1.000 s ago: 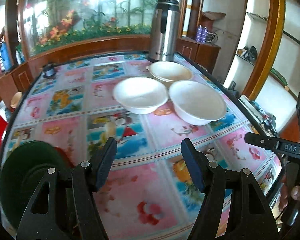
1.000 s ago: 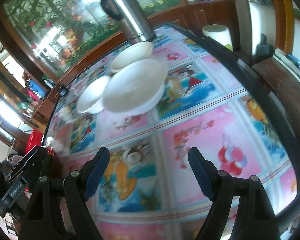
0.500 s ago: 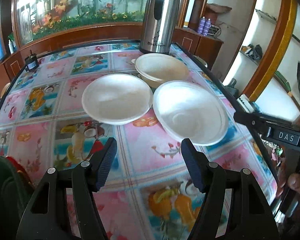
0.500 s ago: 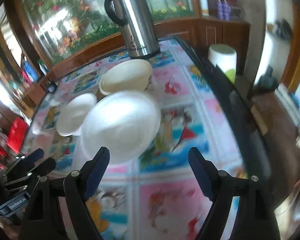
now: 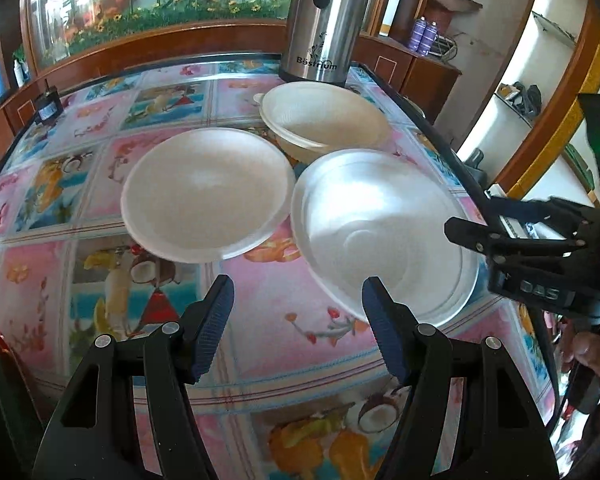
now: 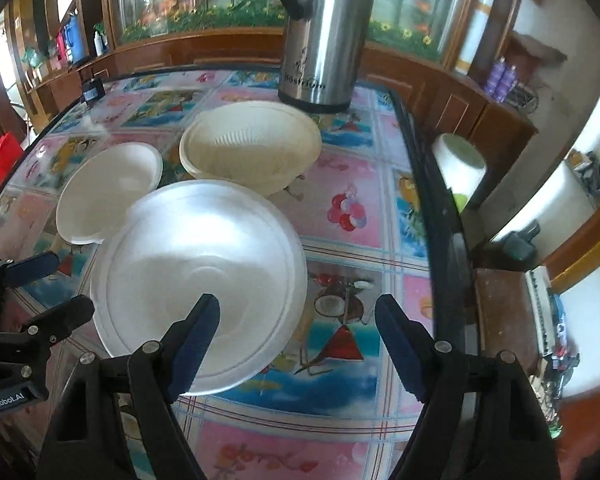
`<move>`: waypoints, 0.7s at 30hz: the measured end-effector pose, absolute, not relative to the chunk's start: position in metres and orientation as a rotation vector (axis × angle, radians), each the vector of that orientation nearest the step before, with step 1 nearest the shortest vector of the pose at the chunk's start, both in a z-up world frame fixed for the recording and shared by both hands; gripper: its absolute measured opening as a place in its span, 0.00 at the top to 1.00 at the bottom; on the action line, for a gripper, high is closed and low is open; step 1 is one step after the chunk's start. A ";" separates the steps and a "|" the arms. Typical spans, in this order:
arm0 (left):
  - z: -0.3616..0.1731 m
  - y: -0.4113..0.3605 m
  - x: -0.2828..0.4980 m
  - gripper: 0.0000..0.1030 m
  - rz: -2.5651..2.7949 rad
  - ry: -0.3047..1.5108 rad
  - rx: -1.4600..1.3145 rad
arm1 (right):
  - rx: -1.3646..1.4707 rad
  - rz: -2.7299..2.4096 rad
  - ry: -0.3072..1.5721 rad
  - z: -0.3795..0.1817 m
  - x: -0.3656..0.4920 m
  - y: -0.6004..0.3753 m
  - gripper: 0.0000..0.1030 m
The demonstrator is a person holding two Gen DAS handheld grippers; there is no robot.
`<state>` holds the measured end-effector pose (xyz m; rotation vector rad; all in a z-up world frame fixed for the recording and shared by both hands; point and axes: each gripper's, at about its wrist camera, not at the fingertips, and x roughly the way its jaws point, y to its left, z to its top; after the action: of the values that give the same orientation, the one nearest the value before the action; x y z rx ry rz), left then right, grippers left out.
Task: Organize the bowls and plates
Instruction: 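Move the left gripper to the large white plate, then grasp the large white plate's rim with the left gripper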
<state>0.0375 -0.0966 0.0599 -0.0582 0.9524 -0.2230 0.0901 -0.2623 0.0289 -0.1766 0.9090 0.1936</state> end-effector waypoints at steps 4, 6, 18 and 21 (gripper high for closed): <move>0.055 -0.105 0.046 0.35 -0.212 0.968 -0.037 | -0.207 0.186 0.951 0.021 0.098 -0.260 0.68; 0.050 -0.107 0.053 0.35 -0.206 0.986 -0.042 | -0.198 0.197 0.954 0.020 0.098 -0.261 0.75; 0.037 -0.106 0.066 0.43 -0.244 1.038 -0.152 | -0.157 0.235 0.954 0.018 0.096 -0.259 0.85; 0.036 -0.108 0.065 0.72 -0.261 1.056 -0.123 | -0.154 0.244 0.952 0.020 0.091 -0.256 0.85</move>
<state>0.0654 -0.1080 0.0362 -0.1233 1.0559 -0.2613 0.0907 -0.2563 0.0198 -0.1537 0.9525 0.2438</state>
